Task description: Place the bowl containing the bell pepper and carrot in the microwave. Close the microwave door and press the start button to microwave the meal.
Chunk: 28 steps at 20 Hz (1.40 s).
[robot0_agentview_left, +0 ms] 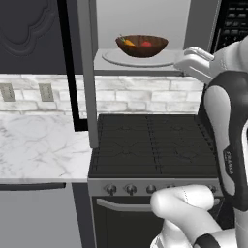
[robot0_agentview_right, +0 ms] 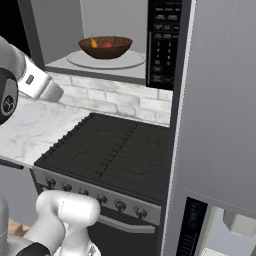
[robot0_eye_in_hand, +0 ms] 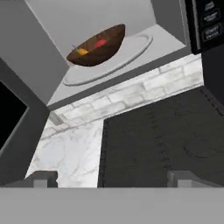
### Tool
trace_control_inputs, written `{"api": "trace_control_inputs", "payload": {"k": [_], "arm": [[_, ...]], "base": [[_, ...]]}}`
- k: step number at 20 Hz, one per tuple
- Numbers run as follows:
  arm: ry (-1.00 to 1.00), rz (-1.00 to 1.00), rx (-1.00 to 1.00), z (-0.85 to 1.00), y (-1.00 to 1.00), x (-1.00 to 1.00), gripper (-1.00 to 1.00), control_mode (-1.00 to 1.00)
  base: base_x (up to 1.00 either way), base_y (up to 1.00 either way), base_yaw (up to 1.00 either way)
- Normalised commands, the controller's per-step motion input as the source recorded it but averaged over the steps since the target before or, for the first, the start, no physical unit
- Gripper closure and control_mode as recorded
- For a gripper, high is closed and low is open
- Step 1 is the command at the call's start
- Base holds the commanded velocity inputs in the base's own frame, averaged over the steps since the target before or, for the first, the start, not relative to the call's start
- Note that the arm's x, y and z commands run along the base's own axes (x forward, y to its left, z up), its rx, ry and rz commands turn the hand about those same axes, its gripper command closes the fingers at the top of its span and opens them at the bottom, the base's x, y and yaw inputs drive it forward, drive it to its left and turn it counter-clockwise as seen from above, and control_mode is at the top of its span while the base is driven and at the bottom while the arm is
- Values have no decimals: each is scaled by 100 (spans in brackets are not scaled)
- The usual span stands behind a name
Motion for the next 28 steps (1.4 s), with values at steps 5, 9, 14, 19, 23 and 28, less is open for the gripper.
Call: {"api": "trace_control_inputs", "payload": {"k": [5,9,14,19,23,28], "arm": [[16,33,-46,-4,29,-54,-100,-100],[12,25,-48,-12,44,-49,-100,-100],[2,22,-44,-22,54,-49,-100,-100],[0,17,-41,-32,62,-61,-100,-100],[-2,8,-36,-22,80,-23,-100,-100],[-7,1,-26,3,92,-3,-100,-100]], "base": [[0,0,0],[0,0,0],[0,0,0],[0,0,0],[0,0,0],[0,0,0]]}}
